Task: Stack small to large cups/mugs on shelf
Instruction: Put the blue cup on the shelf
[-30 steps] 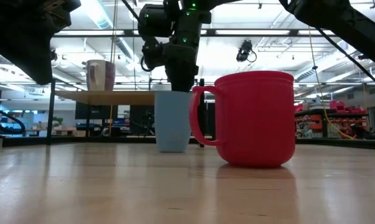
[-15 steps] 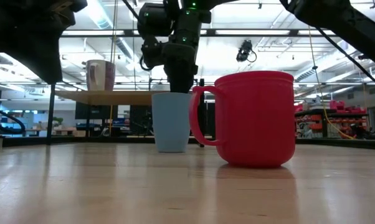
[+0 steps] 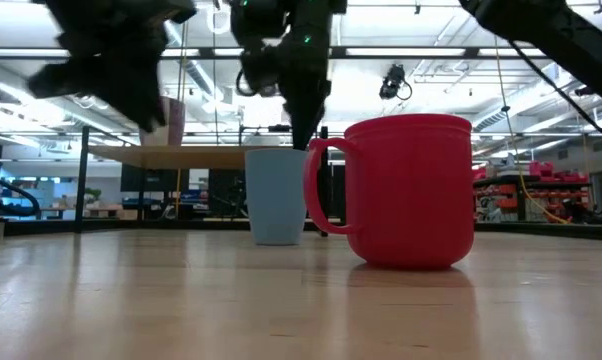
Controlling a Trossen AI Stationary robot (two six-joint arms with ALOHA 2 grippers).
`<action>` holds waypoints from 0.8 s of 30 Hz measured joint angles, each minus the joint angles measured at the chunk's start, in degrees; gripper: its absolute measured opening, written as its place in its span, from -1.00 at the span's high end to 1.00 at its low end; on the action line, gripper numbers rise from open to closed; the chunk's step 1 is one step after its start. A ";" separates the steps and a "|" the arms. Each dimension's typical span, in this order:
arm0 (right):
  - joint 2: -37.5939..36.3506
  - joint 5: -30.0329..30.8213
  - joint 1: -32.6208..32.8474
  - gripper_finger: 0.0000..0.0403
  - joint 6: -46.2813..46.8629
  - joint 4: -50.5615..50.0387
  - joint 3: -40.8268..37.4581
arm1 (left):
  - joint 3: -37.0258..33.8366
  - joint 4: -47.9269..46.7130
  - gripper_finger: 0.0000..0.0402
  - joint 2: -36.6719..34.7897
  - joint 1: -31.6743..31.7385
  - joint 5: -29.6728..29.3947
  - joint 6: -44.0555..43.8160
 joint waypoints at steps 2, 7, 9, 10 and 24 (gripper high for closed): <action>-1.87 1.14 0.56 0.46 -0.07 -0.45 -0.11 | 0.04 2.28 0.58 -1.12 2.20 0.00 3.55; -8.51 4.24 1.27 0.46 -0.14 -1.36 -0.11 | 0.04 4.02 0.60 -5.94 7.43 0.56 9.65; -11.38 4.37 1.47 0.46 0.36 -1.83 -0.11 | 0.04 8.00 0.58 -6.95 9.84 2.43 14.31; -12.88 4.48 1.48 0.46 0.67 -2.23 -0.11 | 0.04 10.47 0.57 -7.05 11.04 3.80 16.87; -33.29 7.85 7.28 0.46 9.24 -2.35 -21.94 | 2.28 16.44 0.58 -4.49 24.72 24.42 32.81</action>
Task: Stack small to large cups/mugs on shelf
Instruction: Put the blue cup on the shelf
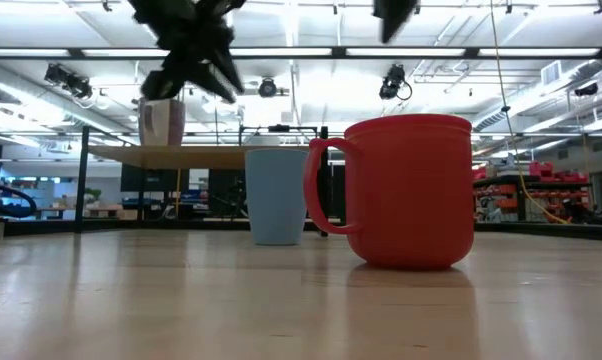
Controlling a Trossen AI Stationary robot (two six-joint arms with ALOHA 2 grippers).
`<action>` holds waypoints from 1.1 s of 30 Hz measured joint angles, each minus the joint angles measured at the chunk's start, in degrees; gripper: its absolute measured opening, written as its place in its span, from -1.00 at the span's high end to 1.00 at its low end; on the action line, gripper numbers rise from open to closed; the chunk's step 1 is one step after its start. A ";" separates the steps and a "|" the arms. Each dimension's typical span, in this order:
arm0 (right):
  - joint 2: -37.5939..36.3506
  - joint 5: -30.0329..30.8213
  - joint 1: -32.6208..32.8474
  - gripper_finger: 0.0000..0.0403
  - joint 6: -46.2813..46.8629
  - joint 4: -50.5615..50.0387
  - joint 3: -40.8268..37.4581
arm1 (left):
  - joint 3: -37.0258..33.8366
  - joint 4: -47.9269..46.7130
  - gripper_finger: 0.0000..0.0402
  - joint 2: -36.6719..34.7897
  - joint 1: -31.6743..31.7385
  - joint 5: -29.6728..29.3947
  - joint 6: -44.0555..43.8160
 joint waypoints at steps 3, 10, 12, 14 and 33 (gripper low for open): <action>-8.12 1.87 1.71 0.46 3.08 6.91 -13.50 | 3.90 -4.02 0.58 2.44 0.82 0.14 2.96; -23.87 1.30 2.07 0.46 16.28 19.00 -36.55 | 14.98 -19.14 0.58 13.27 3.59 3.46 9.73; -27.22 1.11 2.11 0.46 19.14 21.53 -41.26 | 17.78 -21.67 0.57 16.35 4.24 4.23 11.45; -29.56 0.57 2.29 0.46 21.43 23.64 -45.19 | 20.71 -23.77 0.56 19.03 4.87 4.47 12.89; -32.52 -0.20 6.67 0.46 26.23 32.78 -54.69 | 26.88 -26.25 0.50 29.69 7.30 9.33 17.24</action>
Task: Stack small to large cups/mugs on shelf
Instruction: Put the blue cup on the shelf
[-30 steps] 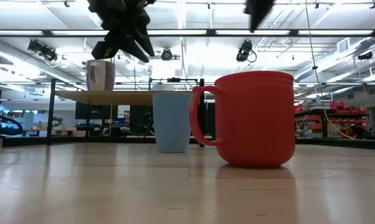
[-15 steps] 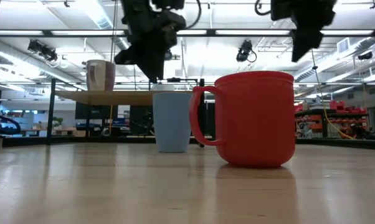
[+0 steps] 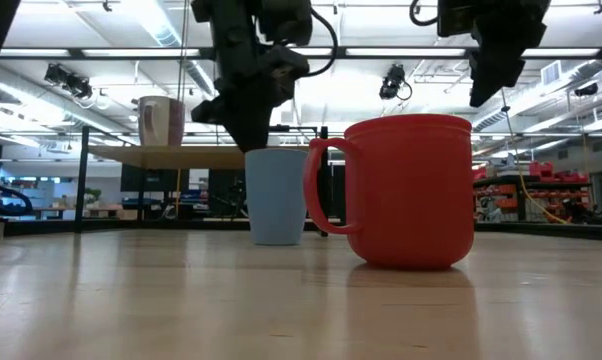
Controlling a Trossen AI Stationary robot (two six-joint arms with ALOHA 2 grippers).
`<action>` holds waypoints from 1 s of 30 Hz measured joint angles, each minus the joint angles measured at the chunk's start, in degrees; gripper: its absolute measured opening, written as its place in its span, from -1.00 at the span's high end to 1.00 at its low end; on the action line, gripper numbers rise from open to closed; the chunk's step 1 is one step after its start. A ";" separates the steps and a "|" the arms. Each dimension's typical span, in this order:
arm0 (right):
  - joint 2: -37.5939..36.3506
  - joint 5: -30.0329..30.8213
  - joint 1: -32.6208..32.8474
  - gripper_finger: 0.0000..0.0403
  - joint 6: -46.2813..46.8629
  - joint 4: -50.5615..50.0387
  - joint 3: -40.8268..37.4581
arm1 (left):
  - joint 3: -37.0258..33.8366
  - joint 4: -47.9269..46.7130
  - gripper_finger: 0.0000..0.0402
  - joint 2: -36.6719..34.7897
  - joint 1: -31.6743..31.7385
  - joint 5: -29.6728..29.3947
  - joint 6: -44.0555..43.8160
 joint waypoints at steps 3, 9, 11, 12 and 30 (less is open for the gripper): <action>0.00 -0.02 0.00 0.46 -0.60 0.41 0.00 | 0.00 0.17 0.50 0.02 0.25 -0.06 0.04; 0.04 0.00 0.00 0.46 -1.21 1.89 0.00 | -0.02 1.00 0.49 2.18 0.34 0.11 0.02; 0.04 0.00 0.00 0.46 -1.21 1.97 0.00 | -0.02 0.92 0.48 2.91 0.32 0.13 0.32; 0.04 0.00 0.00 0.46 -1.23 2.11 0.00 | -0.02 0.95 0.48 3.26 0.32 0.15 0.44; 0.04 0.02 -0.04 0.46 -3.16 2.08 0.00 | 2.77 0.09 0.93 3.63 0.97 0.24 -0.34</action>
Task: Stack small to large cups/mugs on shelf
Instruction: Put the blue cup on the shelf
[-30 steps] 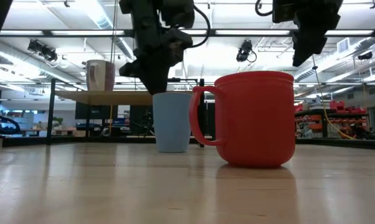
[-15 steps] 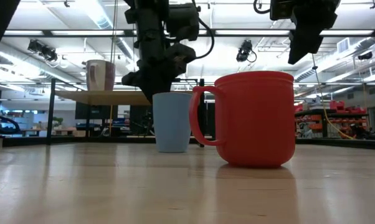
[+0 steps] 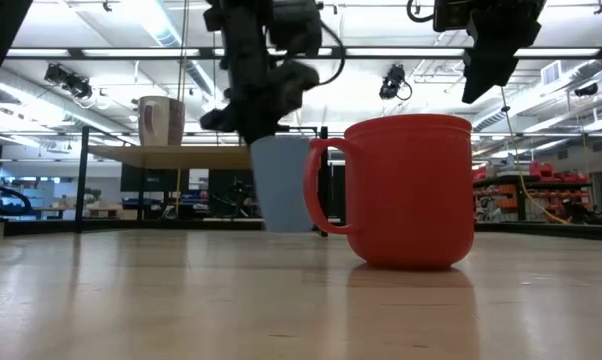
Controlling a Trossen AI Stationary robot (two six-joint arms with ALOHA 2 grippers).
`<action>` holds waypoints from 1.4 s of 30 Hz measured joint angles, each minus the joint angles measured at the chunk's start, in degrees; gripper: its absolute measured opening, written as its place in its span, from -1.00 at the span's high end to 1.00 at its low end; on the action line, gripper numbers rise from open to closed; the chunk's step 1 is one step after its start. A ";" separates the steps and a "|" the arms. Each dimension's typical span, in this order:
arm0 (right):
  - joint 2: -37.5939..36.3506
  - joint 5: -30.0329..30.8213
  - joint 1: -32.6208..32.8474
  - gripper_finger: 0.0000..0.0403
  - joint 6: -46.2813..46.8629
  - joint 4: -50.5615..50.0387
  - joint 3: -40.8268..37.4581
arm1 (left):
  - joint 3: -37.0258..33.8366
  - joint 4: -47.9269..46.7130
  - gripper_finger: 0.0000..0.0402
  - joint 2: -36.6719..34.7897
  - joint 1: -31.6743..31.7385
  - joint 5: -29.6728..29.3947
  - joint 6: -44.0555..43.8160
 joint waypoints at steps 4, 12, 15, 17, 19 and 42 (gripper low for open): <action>-0.10 1.86 0.00 0.46 -0.09 0.03 0.00 | 5.27 -2.63 0.92 -0.02 0.00 -0.16 0.37; -0.11 2.21 0.03 0.54 -0.18 1.04 0.00 | 19.59 -20.86 0.94 -0.02 1.17 -2.11 3.25; -0.11 2.19 0.04 0.56 -1.17 1.94 0.00 | 25.81 -27.51 0.94 -0.04 2.24 -4.01 3.41; -0.11 2.20 0.02 0.57 -1.55 2.92 0.00 | 29.55 -31.30 0.95 -0.04 3.22 -5.55 4.20; -0.11 2.19 -0.13 0.57 -2.05 3.67 0.00 | 33.01 -35.02 0.95 -0.06 4.45 -7.01 4.85; -0.13 2.21 -0.13 0.59 -2.55 5.41 -0.01 | 37.90 -35.00 0.95 -0.04 27.68 -8.59 18.97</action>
